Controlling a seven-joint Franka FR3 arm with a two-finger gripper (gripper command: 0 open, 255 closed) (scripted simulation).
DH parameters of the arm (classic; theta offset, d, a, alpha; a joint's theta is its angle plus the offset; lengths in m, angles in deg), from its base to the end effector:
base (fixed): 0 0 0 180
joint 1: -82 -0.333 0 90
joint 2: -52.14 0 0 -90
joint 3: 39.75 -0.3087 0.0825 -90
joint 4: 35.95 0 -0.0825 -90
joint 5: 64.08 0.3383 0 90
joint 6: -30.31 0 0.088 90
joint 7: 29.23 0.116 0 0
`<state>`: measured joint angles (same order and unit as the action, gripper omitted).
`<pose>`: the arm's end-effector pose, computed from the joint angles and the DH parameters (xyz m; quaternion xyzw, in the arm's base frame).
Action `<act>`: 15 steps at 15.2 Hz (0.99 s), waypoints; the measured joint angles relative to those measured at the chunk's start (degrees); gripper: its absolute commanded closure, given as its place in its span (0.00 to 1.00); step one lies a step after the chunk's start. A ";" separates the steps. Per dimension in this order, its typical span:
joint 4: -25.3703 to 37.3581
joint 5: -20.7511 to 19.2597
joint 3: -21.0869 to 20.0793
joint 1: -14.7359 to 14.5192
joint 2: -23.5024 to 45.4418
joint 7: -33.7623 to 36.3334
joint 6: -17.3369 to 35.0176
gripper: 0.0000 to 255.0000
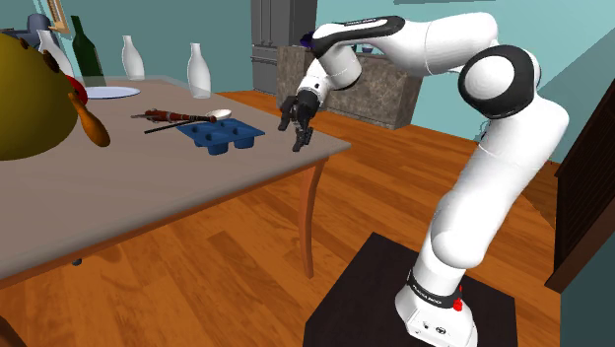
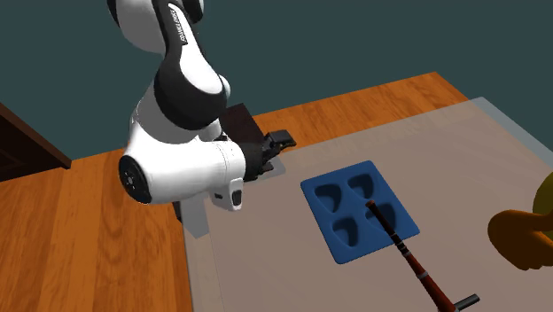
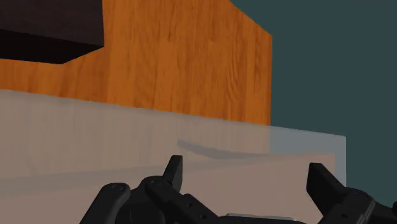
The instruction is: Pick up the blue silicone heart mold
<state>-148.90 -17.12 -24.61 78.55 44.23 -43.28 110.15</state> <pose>0.4381 -0.0003 0.5406 -0.8874 -0.0051 0.1057 0.4486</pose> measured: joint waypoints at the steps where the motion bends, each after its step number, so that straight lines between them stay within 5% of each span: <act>1: 2.70 4.06 0.68 0.20 2.67 -0.31 1.48 0.00; 7: 10.70 24.71 2.74 2.56 16.08 -3.41 -3.77 0.00; 14: 9.57 26.58 2.92 3.03 17.89 -6.99 -4.04 0.00; 15: 9.81 26.58 2.95 3.04 18.10 -7.04 -4.24 1.00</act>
<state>-139.08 9.46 -21.66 81.59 62.33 -50.32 105.91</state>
